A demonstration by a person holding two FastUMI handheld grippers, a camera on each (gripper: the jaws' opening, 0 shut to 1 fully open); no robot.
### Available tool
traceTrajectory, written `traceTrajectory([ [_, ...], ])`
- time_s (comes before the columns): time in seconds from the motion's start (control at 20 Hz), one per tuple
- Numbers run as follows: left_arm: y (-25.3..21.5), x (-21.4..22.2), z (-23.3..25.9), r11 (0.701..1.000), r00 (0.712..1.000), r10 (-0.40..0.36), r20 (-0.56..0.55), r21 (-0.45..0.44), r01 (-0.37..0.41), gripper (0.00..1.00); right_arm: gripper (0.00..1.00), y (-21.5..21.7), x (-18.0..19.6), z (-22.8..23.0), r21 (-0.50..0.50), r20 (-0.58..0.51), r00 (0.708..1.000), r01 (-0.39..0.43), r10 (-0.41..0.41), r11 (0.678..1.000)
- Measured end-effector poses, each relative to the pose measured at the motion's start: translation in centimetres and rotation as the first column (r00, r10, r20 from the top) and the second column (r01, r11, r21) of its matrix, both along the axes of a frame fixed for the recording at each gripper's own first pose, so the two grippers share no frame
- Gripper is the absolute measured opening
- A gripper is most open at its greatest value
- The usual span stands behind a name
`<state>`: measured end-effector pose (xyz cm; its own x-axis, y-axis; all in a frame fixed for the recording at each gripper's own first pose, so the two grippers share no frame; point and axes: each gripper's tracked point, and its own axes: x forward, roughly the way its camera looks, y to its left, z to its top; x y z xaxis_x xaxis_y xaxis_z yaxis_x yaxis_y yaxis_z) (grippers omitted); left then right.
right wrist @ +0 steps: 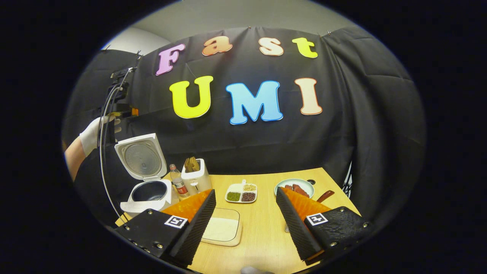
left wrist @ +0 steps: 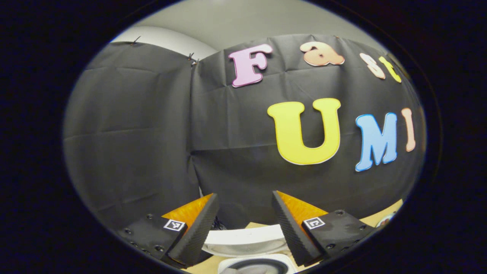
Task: Close the left gripper, press the button to open the rice cooker; take a wooden spoon from the chopstick holder with the right hand, scoop a spoonful of rice and pour it into the rice cooker, then put the wooden spoon back into the chopstick holder.
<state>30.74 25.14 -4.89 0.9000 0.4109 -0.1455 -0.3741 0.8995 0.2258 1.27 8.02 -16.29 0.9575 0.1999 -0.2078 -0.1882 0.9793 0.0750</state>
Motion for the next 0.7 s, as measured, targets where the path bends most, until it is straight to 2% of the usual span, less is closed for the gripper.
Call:
traceTrajectory([
  [0.1, 0.8, 2.0, -3.2, 0.999, 0.997, -0.007, -0.075, -0.04, 0.004, 0.99, 0.98, -0.4, -0.3, -0.1, 0.013, -0.008, 1.0, 0.005, -0.005, 1.0],
  [0.15, 0.7, 2.3, -5.0, 0.997, 0.992, -0.016, -0.122, -0.071, 0.007, 0.94, 0.98, -0.3, -0.3, -0.3, 0.024, -0.017, 1.0, 0.006, -0.006, 1.0],
  [0.25, 1.3, 2.9, -8.2, 0.994, 0.979, -0.008, -0.203, -0.11, -0.015, 0.99, 0.98, -0.5, -0.2, -0.6, 0.041, -0.03, 0.999, 0.013, -0.012, 0.999],
  [0.3, 1.6, 3.0, -9.7, 0.991, 0.97, -0.003, -0.242, -0.133, -0.03, 0.97, 0.98, -0.7, -0.2, -0.6, 0.05, -0.034, 0.999, 0.015, -0.013, 0.999],
  [0.5, 2.2, 2.9, -10.6, 0.984, 0.965, 0.017, -0.262, -0.166, -0.063, 0.99, 0.98, -1.4, -0.6, -0.6, 0.07, -0.041, 0.999, 0.025, -0.022, 0.997],
  [0.6, 1.4, 2.3, -11.4, 0.968, 0.963, 0.009, -0.269, -0.24, -0.076, 0.94, 0.98, -1.5, -0.7, -0.4, 0.084, -0.044, 0.999, 0.02, -0.016, 0.996],
  [0.7, 0.9, 0.8, -11.7, 0.96, 0.959, 0.002, -0.285, -0.268, -0.082, 0.95, 0.98, -1.8, -0.8, -0.1, 0.057, -0.027, 1.0, 0.015, -0.014, 0.998],
])
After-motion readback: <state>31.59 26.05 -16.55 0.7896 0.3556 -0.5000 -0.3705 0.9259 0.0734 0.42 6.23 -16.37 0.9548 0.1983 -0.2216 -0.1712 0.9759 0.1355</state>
